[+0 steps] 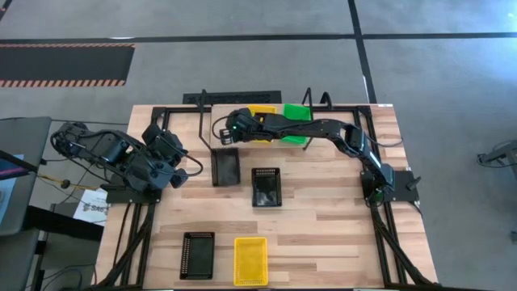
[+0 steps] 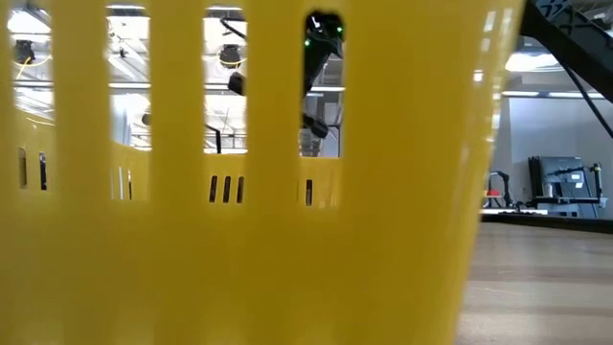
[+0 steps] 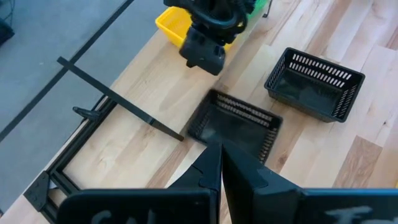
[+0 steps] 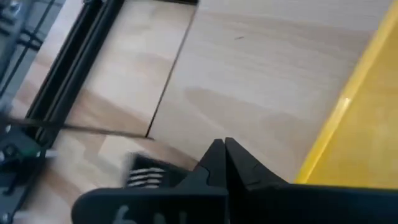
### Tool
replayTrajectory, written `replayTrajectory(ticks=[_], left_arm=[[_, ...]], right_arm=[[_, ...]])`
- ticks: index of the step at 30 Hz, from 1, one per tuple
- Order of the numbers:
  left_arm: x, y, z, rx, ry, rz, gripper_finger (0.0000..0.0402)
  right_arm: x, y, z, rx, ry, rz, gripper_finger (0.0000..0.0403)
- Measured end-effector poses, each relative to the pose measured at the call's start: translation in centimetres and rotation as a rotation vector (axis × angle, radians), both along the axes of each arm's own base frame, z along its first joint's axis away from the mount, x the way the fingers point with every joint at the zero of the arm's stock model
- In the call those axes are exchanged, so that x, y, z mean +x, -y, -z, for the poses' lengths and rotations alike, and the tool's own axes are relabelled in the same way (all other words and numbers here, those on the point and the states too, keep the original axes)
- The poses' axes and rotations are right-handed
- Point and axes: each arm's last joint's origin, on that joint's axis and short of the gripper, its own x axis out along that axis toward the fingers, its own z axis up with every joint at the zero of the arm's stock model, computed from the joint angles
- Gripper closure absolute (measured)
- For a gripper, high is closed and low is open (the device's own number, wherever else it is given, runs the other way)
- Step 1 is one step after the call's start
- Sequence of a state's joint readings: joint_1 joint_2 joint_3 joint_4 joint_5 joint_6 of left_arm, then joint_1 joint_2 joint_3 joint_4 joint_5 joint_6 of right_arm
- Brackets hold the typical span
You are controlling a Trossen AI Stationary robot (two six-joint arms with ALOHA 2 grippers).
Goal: Stack baskets on shelf by color
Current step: Put the top black bin on the shelf
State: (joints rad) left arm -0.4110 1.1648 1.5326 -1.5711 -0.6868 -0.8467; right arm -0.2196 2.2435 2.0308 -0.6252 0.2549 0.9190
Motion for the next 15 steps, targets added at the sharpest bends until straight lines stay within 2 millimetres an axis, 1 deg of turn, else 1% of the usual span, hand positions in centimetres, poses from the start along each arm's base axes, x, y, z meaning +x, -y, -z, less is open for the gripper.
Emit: replayTrajectory(ticks=[3, 5, 8, 9, 12, 15], left_arm=[[0.0, 0.0, 0.0, -0.005, -0.002, 0.002, 0.0401], [0.0, 0.0, 0.0, -0.015, -0.007, 0.007, 0.0401], [0.0, 0.1, 0.1, -0.026, -0.026, 0.03, 0.0402], [0.0, 0.1, 0.1, -0.031, -0.031, 0.037, 0.0402], [0.0, 0.1, 0.1, -0.032, -0.034, 0.041, 0.0401], [0.0, 0.1, 0.1, -0.033, -0.033, 0.04, 0.0401]], right_arm=[[0.3, -1.2, -0.8, -0.027, 0.006, -0.104, 0.04], [0.4, -1.8, -1.6, -0.021, -0.004, -0.236, 0.04], [0.5, -2.7, -3.4, -0.021, 0.008, -0.473, 0.0389], [0.2, -2.8, -4.0, -0.023, -0.01, -0.531, 0.0384], [-1.2, -3.4, -5.2, -0.02, -0.157, -0.655, 0.037], [-2.7, -4.0, -5.3, 0.004, -0.312, -0.74, 0.0367]])
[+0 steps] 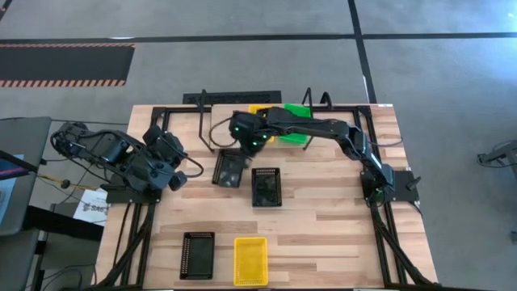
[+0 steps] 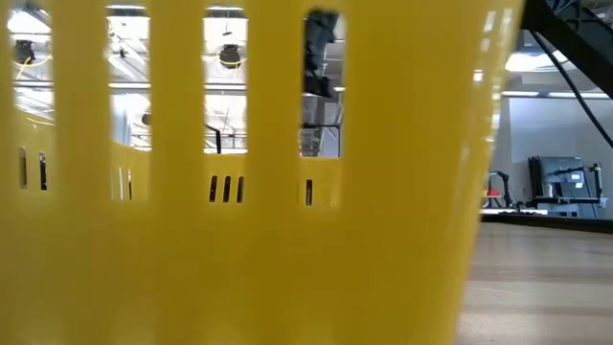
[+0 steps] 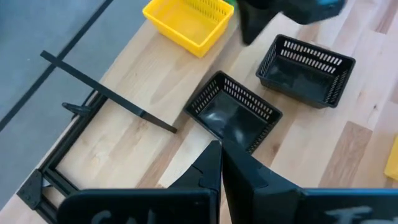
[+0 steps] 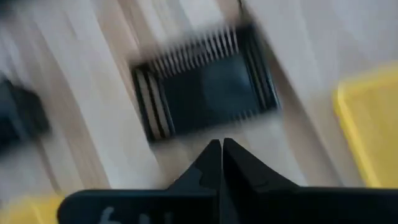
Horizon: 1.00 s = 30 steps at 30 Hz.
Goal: Stack baskets on shelf by color
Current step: Put the top black bin on the shelf
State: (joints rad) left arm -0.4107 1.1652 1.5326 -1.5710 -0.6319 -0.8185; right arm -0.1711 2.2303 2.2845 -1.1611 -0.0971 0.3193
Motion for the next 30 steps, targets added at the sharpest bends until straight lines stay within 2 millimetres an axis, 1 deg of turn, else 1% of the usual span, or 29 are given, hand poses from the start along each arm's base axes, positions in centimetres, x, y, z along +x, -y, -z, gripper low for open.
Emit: replayTrajectory(ticks=[3, 6, 8, 10, 11, 14, 15, 17, 20, 22, 25, 27, 30], left_arm=[[0.0, 0.0, 0.0, -0.018, 0.02, -0.034, 0.0401], [0.1, 0.0, 0.2, -0.068, 0.081, -0.141, 0.0401], [0.2, 0.0, 1.4, -0.102, 0.09, -0.236, 0.0401], [0.6, 0.3, 3.0, -0.152, 0.074, -0.321, 0.0401], [0.6, 0.4, 4.0, -0.17, 0.055, -0.359, 0.0401], [1.2, 0.8, 7.5, -0.225, 0.015, -0.474, 0.0401], [1.4, 0.9, 8.7, -0.234, 0.004, -0.513, 0.0401], [1.8, 1.0, 10.8, -0.248, 0.011, -0.597, 0.0401], [3.3, 1.2, 13.1, -0.309, 0.094, -0.702, 0.0401], [4.7, 1.3, 13.7, -0.317, 0.158, -0.721, 0.0401], [6.8, 1.3, 14.5, -0.328, 0.189, -0.725, 0.0401], [8.4, 1.1, 14.8, -0.352, 0.166, -0.686, 0.0401], [9.9, 0.4, 15.6, -0.379, 0.056, -0.674, 0.0401]], right_arm=[[-1.1, -0.8, 0.8, 0.017, -0.155, -0.034, 0.0366], [-2.0, -2.1, 1.1, 0.001, -0.27, -0.045, 0.0372], [-3.0, -3.0, 1.1, -0.068, -0.377, -0.039, 0.0385], [-3.9, -3.8, 0.2, -0.198, -0.429, -0.03, 0.0396], [-4.6, -4.1, -0.6, -0.255, -0.416, -0.027, 0.0397], [-7.2, -4.5, -4.7, -0.358, -0.327, -0.012, 0.0396], [-8.3, -4.7, -6.2, -0.392, -0.294, 0.004, 0.0398], [-10.6, -4.7, -8.4, -0.438, -0.246, 0.026, 0.0399], [-15.0, -5.1, -12.9, -0.454, -0.107, 0.083, 0.0398], [-18.8, -5.3, -15.7, -0.449, -0.005, 0.112, 0.0399], [-22.9, -5.4, -18.4, -0.452, 0.108, 0.15, 0.04], [-25.0, -5.5, -19.5, -0.451, 0.165, 0.17, 0.04], [-28.0, -5.6, -20.8, -0.454, 0.235, 0.192, 0.0398]])
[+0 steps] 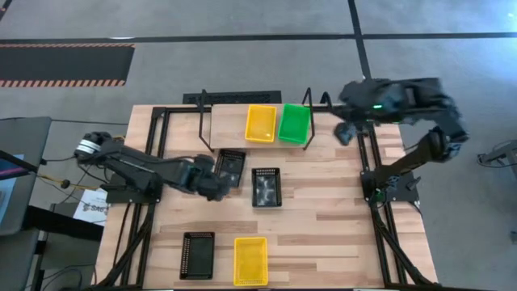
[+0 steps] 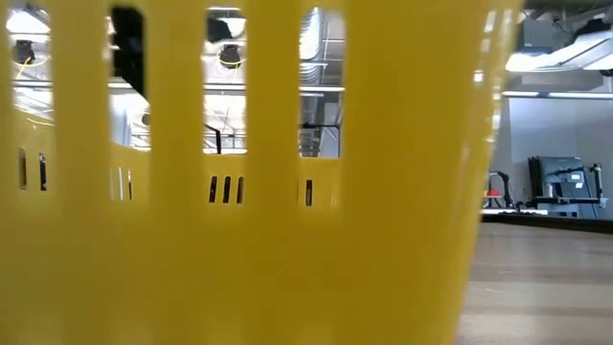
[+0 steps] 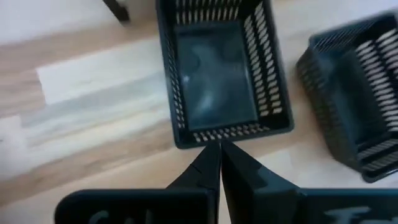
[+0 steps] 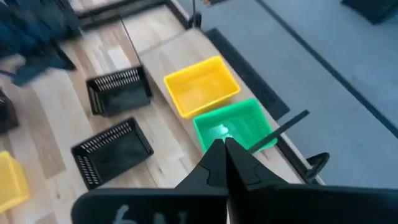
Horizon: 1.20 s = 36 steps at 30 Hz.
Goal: Stack baskets on shelf by color
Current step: Put the top black bin on the shelf
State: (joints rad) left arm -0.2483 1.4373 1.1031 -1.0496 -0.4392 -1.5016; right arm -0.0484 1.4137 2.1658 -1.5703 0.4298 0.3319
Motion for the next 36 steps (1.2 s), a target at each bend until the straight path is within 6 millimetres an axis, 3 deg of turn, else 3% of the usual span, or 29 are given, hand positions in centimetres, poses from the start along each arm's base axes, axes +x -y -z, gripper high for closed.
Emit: replayTrajectory(ticks=[4, 8, 13, 17, 24, 29, 36], left_arm=[[1.0, -1.8, 1.0, -0.081, -0.106, -0.001, 0.0401], [1.2, -4.2, 1.1, -0.122, -0.143, 0.007, 0.0401], [1.4, -7.0, 1.0, -0.173, -0.137, 0.03, 0.0402], [2.2, -8.0, 1.2, -0.203, -0.082, 0.085, 0.0394], [3.3, -9.3, 3.5, -0.277, -0.156, 0.129, 0.0334], [3.8, -9.9, 5.4, -0.313, -0.23, 0.104, 0.028], [4.1, -9.9, 5.8, -0.323, -0.235, 0.117, 0.0233]], right_arm=[[-2.2, -0.1, -0.8, -0.018, 0.053, 0.012, 0.04], [-2.5, -0.1, -0.9, -0.033, 0.049, -0.001, 0.0401], [-1.5, -0.1, -0.6, -0.064, -0.001, -0.037, 0.0398], [0.1, 0.0, 0.1, -0.101, -0.071, -0.082, 0.04], [1.1, 0.2, 0.4, -0.171, -0.14, -0.123, 0.0396], [-0.1, 0.1, 0.0, -0.177, -0.113, -0.118, 0.0394], [-2.0, 0.1, -0.8, -0.165, -0.053, -0.096, 0.0394]])
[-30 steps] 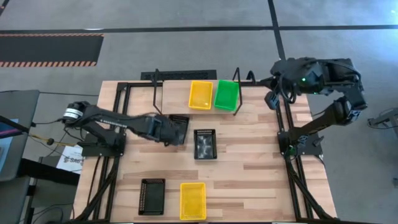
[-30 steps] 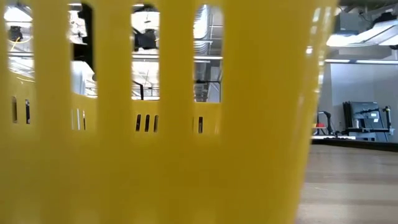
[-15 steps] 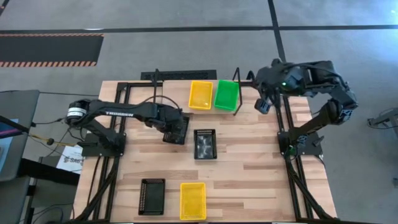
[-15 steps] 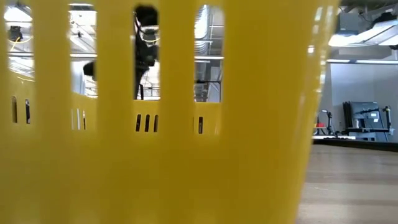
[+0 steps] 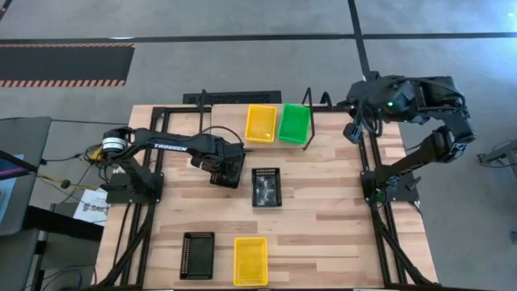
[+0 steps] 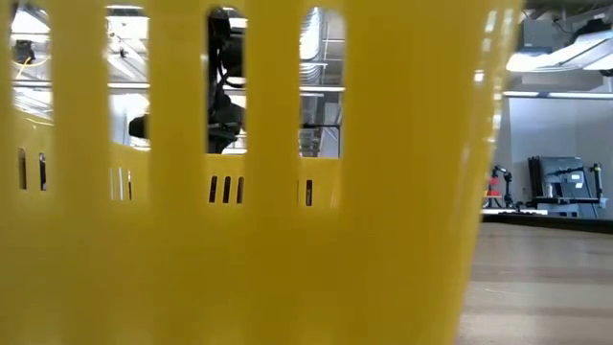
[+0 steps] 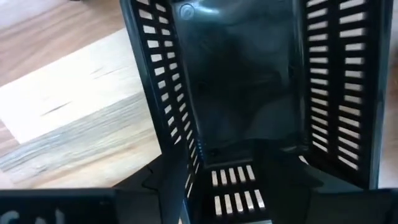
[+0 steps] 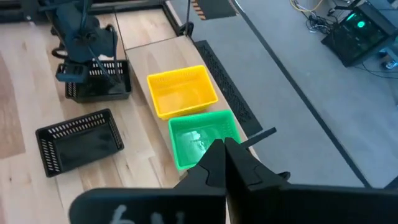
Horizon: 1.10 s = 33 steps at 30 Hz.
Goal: Stack baskets on shelf by color
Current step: Put the top black bin on the shelf
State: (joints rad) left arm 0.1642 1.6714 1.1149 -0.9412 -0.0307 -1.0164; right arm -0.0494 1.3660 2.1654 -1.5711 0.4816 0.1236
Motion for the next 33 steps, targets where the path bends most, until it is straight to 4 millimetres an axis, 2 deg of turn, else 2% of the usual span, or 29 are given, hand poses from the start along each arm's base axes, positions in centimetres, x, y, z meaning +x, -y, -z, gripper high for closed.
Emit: replayTrajectory(ticks=[5, 12, 15, 18, 24, 33], left_arm=[[0.2, 0.0, -0.3, -0.008, 0.011, -0.014, 0.0225], [1.7, -0.3, -3.1, 0.076, 0.091, -0.013, 0.0227], [1.5, -0.5, -3.4, 0.117, 0.062, -0.01, 0.0227], [0.9, -0.4, -3.3, 0.109, 0.001, -0.027, 0.0227], [-0.2, -0.1, -1.9, 0.093, -0.076, -0.058, 0.0227], [-0.4, 0.0, 0.5, 0.059, -0.03, -0.07, 0.0228]], right_arm=[[-0.6, 0.0, -0.2, 0.001, 0.017, 0.002, 0.0395], [-0.6, 0.0, -0.2, -0.008, 0.007, -0.008, 0.0394], [-0.5, 0.0, -0.2, -0.015, -0.001, -0.016, 0.0394], [-0.5, 0.0, -0.2, -0.017, -0.001, -0.017, 0.0395], [-0.5, 0.0, -0.2, -0.021, -0.004, -0.021, 0.0394], [-0.5, 0.0, -0.2, -0.028, -0.01, -0.029, 0.0393]])
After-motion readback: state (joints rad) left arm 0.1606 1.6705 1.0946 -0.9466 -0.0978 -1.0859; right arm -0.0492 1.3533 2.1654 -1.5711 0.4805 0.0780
